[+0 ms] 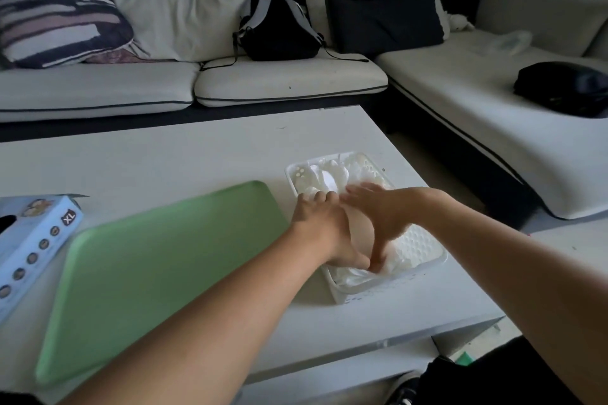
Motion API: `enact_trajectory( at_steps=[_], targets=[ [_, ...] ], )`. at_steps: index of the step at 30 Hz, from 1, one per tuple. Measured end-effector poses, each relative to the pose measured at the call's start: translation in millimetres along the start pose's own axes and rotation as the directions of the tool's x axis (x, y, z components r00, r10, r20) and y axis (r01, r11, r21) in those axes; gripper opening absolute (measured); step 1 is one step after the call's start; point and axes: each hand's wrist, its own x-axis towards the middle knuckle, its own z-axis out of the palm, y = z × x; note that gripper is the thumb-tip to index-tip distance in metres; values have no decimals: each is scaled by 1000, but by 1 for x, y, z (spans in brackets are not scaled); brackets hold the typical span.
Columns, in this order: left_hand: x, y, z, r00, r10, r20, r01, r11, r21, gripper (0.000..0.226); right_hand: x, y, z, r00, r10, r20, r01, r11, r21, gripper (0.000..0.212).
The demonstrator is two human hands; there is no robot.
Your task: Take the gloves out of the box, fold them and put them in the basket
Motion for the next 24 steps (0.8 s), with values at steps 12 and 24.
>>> enact_trajectory(
  at_steps=[12,24],
  targets=[
    [-10,-12,-32,996,19,-87,-14,999,52,92,-5,19,4,991,-18,-133,43,982,185,156],
    [-2,-4,-24,973,20,232,-4,998,-68,68,37,-3,1,999,-16,45,13,997,74,145]
  ],
)
